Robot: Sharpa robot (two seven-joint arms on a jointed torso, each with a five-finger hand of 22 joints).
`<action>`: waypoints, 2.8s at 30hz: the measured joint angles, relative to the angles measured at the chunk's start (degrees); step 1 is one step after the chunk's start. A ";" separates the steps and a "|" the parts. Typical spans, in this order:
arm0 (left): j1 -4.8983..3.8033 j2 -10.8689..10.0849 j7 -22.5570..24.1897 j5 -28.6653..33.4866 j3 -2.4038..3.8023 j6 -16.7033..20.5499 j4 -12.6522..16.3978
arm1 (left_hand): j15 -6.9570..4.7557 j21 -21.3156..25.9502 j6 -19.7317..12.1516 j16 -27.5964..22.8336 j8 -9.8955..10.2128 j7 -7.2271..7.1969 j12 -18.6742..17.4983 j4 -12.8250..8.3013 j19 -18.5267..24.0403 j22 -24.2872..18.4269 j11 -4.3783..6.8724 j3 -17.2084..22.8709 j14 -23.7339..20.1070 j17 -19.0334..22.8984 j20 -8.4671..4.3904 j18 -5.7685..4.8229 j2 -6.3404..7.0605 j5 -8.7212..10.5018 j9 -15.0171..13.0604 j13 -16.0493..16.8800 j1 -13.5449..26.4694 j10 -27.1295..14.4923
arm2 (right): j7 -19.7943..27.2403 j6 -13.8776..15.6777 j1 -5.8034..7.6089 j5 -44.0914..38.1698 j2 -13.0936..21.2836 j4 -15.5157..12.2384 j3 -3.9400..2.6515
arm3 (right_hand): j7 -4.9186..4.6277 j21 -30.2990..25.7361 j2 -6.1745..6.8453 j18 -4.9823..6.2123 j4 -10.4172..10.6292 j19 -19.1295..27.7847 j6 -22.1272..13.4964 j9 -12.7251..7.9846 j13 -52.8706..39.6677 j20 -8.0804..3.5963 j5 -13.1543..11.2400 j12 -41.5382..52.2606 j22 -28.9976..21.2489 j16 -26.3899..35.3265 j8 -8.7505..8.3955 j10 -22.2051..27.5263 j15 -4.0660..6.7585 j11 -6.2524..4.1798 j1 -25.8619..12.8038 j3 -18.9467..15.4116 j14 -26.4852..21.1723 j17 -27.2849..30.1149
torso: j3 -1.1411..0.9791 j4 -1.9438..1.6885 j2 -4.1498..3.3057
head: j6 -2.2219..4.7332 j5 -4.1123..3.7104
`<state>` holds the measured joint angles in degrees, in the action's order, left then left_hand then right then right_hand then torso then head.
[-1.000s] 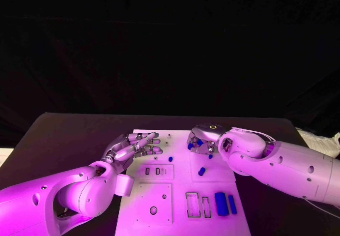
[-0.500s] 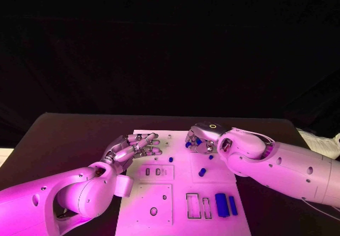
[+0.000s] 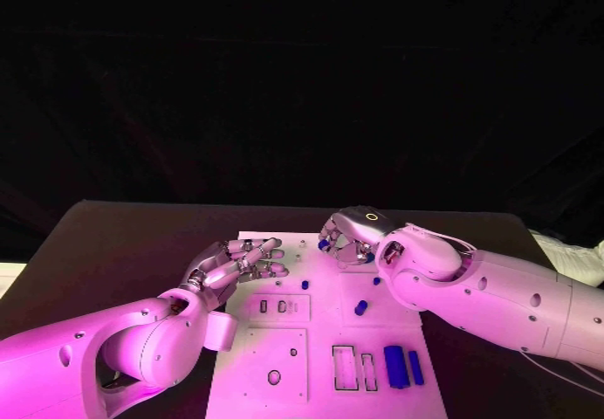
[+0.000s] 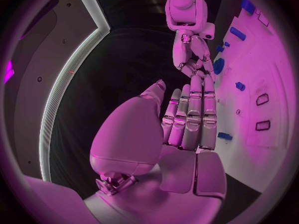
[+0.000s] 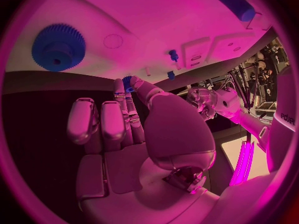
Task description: Assemble the parts on the task board
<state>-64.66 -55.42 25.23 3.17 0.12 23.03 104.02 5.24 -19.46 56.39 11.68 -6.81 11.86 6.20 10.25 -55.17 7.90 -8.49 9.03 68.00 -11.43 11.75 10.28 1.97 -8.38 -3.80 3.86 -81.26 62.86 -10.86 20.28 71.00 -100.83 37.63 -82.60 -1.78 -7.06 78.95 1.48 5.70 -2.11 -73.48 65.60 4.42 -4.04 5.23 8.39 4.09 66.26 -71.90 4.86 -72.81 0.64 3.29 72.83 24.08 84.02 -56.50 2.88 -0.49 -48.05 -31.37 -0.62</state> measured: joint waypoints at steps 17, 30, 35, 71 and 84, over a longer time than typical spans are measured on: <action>-0.06 -0.03 0.01 0.01 0.00 0.00 0.39 | 0.00 0.00 0.00 0.00 0.00 0.00 0.00 0.00 0.00 -0.05 0.00 0.00 0.00 -0.04 0.00 0.00 0.00 0.00 0.00 0.00 0.00 0.00 | -0.32 0.87 0.42 0.21 -4.35 4.06 -0.02 | -0.01 0.04 0.13 0.00 0.06 0.00 -0.03 0.00 0.06 0.00 0.26 -0.24 0.25 -0.23 -0.38 0.01 0.00 0.01 0.10 0.06 0.00 -0.16 | 0.01 -0.01 -0.15 | -0.03 0.35; -0.26 -0.02 0.00 0.02 0.01 -0.01 0.54 | 0.00 0.00 0.00 0.00 0.00 0.00 0.00 0.00 0.00 -0.04 0.00 0.00 0.00 -0.04 0.00 0.00 0.00 0.00 0.00 0.01 0.00 0.00 | -0.22 0.41 0.43 0.26 -7.25 7.24 -0.01 | -0.08 0.04 0.35 0.00 0.70 0.01 -0.23 0.00 0.06 0.00 0.22 -0.24 0.24 -0.23 -0.64 0.01 -0.01 0.01 0.32 0.70 0.00 -0.15 | 0.01 0.00 -0.19 | -0.20 0.52; -0.33 -0.02 -0.01 0.02 0.01 -0.01 0.57 | 0.00 0.00 0.00 0.00 0.00 0.00 0.00 0.00 0.00 -0.04 0.00 0.00 0.00 -0.03 0.00 0.00 0.00 0.00 0.00 0.00 0.00 0.00 | -0.22 0.23 0.43 0.26 -8.22 8.48 -0.01 | -0.10 0.04 0.55 0.00 0.80 0.01 -0.32 0.00 0.06 0.00 0.11 -0.24 0.24 -0.23 -0.64 0.01 -0.01 0.01 0.12 0.79 0.00 -0.14 | 0.02 0.03 -0.19 | -0.20 0.50; -0.47 0.12 -0.40 0.03 0.01 0.00 0.31 | 0.21 0.00 0.00 0.01 0.00 0.00 -0.25 -0.38 0.00 -0.10 0.00 0.05 0.21 -0.18 0.00 0.00 0.00 0.00 0.00 0.01 0.00 0.00 | -0.68 -0.71 0.43 0.38 -9.81 10.59 0.01 | -3.59 -7.55 6.10 1.40 5.77 9.77 -15.30 -0.58 0.43 2.77 -1.56 -0.21 -13.84 10.31 -1.18 14.15 -2.47 3.68 0.47 -5.38 -2.68 16.82 | 0.04 0.04 -0.30 | -0.42 1.03; -0.47 -0.51 -0.52 0.07 0.01 0.01 -0.08 | 0.21 0.00 0.00 -0.22 0.22 0.00 -0.25 -0.38 0.00 -0.09 0.00 0.05 0.20 -0.17 0.00 0.00 0.00 0.00 -0.01 0.01 0.00 0.00 | -0.98 1.79 0.45 5.94 0.71 1.43 -1.15 | -2.53 -4.33 5.20 1.39 7.06 4.36 -8.26 0.02 -1.35 1.54 3.82 5.64 -7.47 5.83 0.21 1.44 -0.66 1.64 3.22 -4.10 -0.24 10.31 | -0.32 0.60 -0.16 | -0.26 1.08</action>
<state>-65.13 -55.92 24.71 3.24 0.13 23.03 103.94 5.44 -19.46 56.39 11.45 -6.59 11.86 5.95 9.87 -55.17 7.81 -8.49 9.08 68.20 -11.60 11.76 10.28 1.97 -8.38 -3.80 3.87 -81.26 62.86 -11.84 22.07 71.45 -94.89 38.34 -81.17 -2.93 -9.59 74.62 6.68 7.09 4.95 -69.12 57.35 4.44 -5.39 6.77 12.21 9.74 58.79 -66.07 5.07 -71.37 -0.02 4.94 76.05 19.98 83.78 -46.19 2.55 0.11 -48.21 -31.63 0.46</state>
